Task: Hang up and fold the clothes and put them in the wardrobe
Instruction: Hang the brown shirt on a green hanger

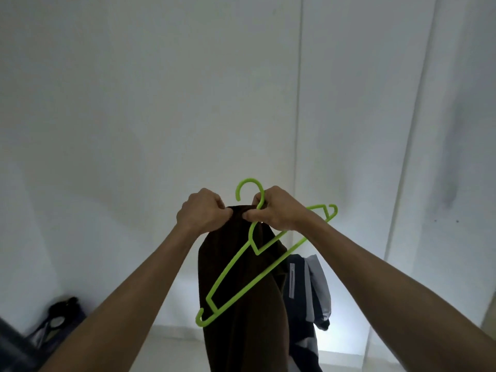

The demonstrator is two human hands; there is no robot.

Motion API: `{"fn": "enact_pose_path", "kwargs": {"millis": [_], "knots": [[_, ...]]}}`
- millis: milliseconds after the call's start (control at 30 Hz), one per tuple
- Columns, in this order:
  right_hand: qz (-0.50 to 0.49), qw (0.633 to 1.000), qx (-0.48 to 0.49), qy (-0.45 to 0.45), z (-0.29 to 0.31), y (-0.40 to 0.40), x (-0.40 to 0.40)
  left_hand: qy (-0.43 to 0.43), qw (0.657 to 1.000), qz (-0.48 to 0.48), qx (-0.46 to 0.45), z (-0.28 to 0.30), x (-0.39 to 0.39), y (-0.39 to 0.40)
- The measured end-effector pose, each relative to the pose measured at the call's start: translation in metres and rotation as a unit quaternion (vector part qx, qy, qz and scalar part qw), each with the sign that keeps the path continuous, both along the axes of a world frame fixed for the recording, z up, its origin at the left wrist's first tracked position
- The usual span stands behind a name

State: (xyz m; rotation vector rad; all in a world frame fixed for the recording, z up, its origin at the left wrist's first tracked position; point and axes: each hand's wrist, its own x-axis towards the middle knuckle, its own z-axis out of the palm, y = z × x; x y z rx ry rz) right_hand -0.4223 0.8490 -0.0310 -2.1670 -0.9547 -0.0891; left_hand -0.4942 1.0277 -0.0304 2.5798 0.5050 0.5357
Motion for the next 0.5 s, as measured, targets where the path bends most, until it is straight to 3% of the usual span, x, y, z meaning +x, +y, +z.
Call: {"fn": "enact_pose_path", "kwargs": {"millis": [100,133,200,267,367,500], "knots": [[-0.033,0.999,-0.015,-0.012,-0.002,0.001,0.000,-0.054,0.997,0.030,-0.044,-0.006,0.007,-0.004],[-0.038,0.999,-0.020,-0.015,-0.003,0.002,0.000,-0.086,0.989,0.008,-0.118,-0.007,0.011,-0.006],[-0.035,0.999,-0.024,-0.019,-0.007,0.002,-0.001,-0.130,0.937,-0.036,-0.323,-0.005,0.018,-0.012],[-0.026,0.999,-0.016,-0.021,-0.008,0.000,-0.001,-0.144,0.891,-0.047,-0.428,0.001,0.025,-0.017],[-0.014,1.000,0.005,-0.010,0.000,-0.017,-0.002,-0.164,0.900,-0.032,-0.403,0.007,0.037,-0.017],[-0.030,0.995,0.079,0.060,0.018,-0.052,0.003,-0.189,0.942,-0.007,-0.277,0.010,0.039,0.003]]}}
